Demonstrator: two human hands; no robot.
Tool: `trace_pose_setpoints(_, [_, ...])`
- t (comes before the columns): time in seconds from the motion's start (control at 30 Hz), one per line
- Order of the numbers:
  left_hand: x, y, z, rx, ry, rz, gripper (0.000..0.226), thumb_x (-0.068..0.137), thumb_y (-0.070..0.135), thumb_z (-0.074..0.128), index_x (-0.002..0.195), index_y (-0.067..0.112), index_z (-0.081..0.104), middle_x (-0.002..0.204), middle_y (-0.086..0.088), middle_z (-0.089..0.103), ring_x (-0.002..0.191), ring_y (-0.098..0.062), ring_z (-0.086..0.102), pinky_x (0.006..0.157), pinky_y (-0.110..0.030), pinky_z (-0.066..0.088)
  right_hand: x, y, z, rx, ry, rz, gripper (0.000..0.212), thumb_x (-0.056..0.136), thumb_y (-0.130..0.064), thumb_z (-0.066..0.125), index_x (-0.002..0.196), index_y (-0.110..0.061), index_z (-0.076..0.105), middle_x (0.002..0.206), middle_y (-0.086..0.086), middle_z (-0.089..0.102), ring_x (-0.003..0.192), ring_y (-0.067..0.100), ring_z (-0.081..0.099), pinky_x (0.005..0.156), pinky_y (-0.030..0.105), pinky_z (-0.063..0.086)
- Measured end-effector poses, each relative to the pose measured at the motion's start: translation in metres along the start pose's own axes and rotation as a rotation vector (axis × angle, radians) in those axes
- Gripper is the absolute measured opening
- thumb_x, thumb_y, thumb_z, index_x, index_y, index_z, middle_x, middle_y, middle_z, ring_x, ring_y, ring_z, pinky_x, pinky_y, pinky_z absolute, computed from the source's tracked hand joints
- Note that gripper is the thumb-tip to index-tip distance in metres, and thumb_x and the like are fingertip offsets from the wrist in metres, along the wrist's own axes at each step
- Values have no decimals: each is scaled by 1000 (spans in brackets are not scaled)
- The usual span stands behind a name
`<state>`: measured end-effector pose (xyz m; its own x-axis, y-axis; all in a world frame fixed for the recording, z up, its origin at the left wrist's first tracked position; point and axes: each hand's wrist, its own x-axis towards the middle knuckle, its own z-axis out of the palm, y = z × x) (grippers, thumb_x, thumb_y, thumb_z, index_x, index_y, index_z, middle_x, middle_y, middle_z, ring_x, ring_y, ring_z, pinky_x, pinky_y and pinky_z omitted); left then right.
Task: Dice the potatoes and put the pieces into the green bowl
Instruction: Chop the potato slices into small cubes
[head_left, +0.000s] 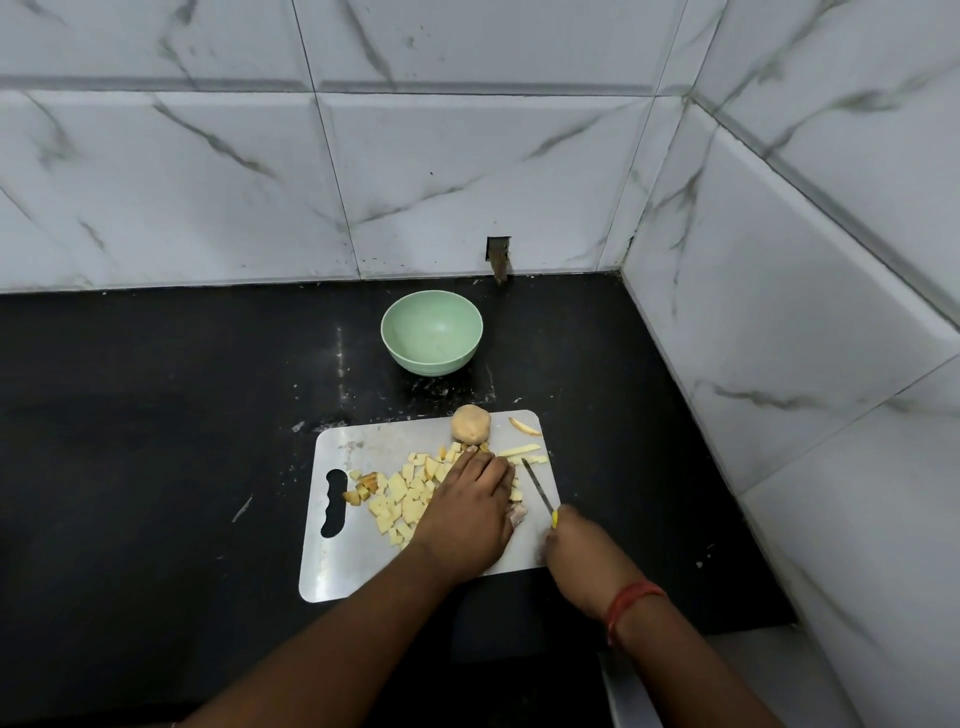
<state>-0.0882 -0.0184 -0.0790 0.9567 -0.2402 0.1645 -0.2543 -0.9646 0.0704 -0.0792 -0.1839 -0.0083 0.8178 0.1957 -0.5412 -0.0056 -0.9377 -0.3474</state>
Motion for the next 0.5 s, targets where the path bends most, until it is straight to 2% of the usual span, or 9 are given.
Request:
trace_pose_setpoints(0.07, [-1,-1,0,-6,15,2,60,101,50,40,139,7,59,138,-6,56,134,-25,46,122,-43,28,1,-4,-2,0,8,-2,16,100,-17,39,112,-9,47,110,14,62,90,25,61,69,27,40])
trace_pose_setpoints(0.2, [-4,-1,0,-19,37,-15,60,101,49,42,140,6,57,136,-7,56,132,-24,48,122,-43,29,2,-8,-4,-16,4,-9,8,98,-11,38,104,-12,44,113,14,62,91,25,60,69,26,38])
trace_pose_setpoints(0.37, [-5,-1,0,-30,2,-28,61,102,51,39,142,8,56,140,-6,54,136,-24,45,122,-44,29,6,-11,-1,-61,3,1,19,97,-12,41,115,-8,46,113,14,62,98,27,63,70,27,42])
trace_pose_setpoints(0.47, [-2,-2,-1,-35,-10,-24,62,102,51,37,142,8,56,141,-5,54,137,-24,44,122,-45,27,8,-11,2,-125,-2,-17,23,97,-9,40,119,-6,44,113,14,62,94,26,63,62,24,40])
trace_pose_setpoints(0.5, [-2,-3,-1,-29,-10,-21,62,102,51,36,142,8,56,140,-5,54,137,-24,44,122,-45,27,9,-11,3,-131,-1,-17,24,97,-9,40,120,-6,44,113,14,62,93,25,62,64,25,41])
